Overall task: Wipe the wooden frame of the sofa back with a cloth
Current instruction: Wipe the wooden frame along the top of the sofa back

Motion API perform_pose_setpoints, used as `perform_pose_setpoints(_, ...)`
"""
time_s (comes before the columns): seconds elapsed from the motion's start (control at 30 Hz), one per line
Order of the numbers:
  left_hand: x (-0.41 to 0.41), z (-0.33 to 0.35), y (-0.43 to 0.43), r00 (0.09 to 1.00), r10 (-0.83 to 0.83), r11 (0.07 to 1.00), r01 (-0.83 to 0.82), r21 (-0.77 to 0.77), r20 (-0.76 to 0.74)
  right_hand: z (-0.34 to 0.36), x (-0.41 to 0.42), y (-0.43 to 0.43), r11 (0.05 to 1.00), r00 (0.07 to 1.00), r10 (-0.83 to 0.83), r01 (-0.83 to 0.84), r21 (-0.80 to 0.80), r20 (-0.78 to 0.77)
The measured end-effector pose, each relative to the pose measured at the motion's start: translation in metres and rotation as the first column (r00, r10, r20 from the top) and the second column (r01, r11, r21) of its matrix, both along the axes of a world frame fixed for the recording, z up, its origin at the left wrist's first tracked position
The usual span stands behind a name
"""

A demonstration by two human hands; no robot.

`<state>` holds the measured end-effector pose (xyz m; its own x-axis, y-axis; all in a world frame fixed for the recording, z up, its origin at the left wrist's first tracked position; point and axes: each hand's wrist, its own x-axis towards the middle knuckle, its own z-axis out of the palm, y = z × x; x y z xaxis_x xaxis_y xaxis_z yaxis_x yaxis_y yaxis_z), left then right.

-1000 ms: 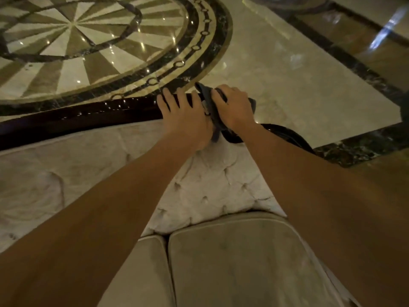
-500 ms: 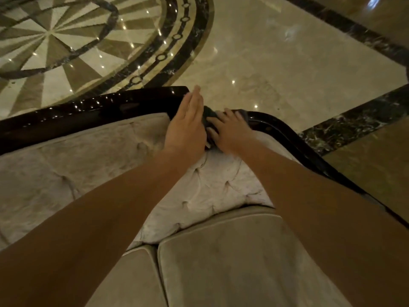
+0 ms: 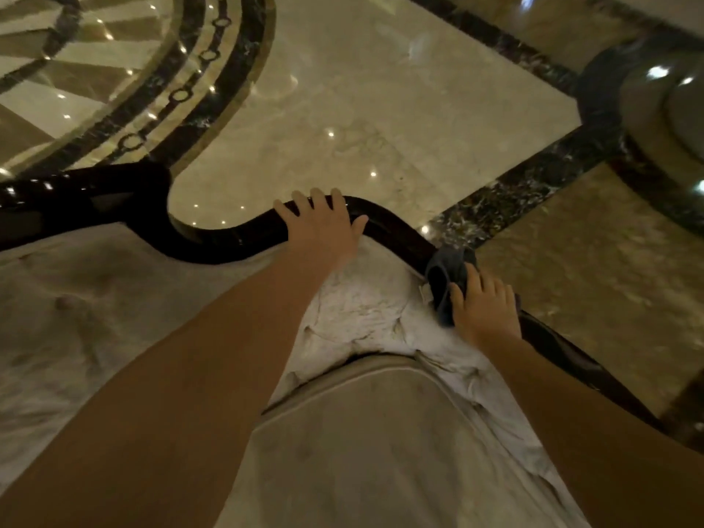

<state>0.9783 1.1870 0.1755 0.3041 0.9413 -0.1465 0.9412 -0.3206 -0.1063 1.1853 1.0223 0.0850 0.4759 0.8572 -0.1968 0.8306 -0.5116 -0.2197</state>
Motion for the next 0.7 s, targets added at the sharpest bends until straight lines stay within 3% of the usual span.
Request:
perform_pose_setpoints(0.07,0.036,-0.008,-0.003,0.991,-0.128,0.992,0.127,-0.009,-0.039,-0.005,0.016,-0.014,0.999,0.999,0.01,-0.009,-0.034,0.043)
perform_pose_setpoints(0.27,0.127,-0.045,-0.044,0.915,-0.403,0.903,0.393,-0.176,-0.022,-0.006,0.033,0.004,0.997,0.999,0.015,-0.018,-0.074,-0.047)
perform_pose_setpoints(0.4,0.153,-0.068,-0.084,0.903,-0.427,0.89,0.429,-0.158,0.044,0.0,0.05,-0.065,1.0,0.991,0.025,-0.023,-0.013,0.134)
perform_pose_setpoints(0.5,0.174,-0.079,-0.121,0.899,-0.426,0.883,0.438,-0.167,0.103,0.008,0.074,-0.117,0.995,0.993,-0.08,0.085,-0.059,0.088)
perform_pose_setpoints(0.63,0.219,-0.086,-0.165,0.866,-0.466,0.842,0.497,-0.211,0.18,0.004,0.078,-0.11,0.951,0.952,-0.297,0.302,-0.072,0.068)
perform_pose_setpoints(0.7,0.223,-0.093,-0.168,0.854,-0.492,0.84,0.517,-0.164,0.171,-0.003,0.072,-0.107,0.978,0.976,-0.209,0.21,-0.007,0.063)
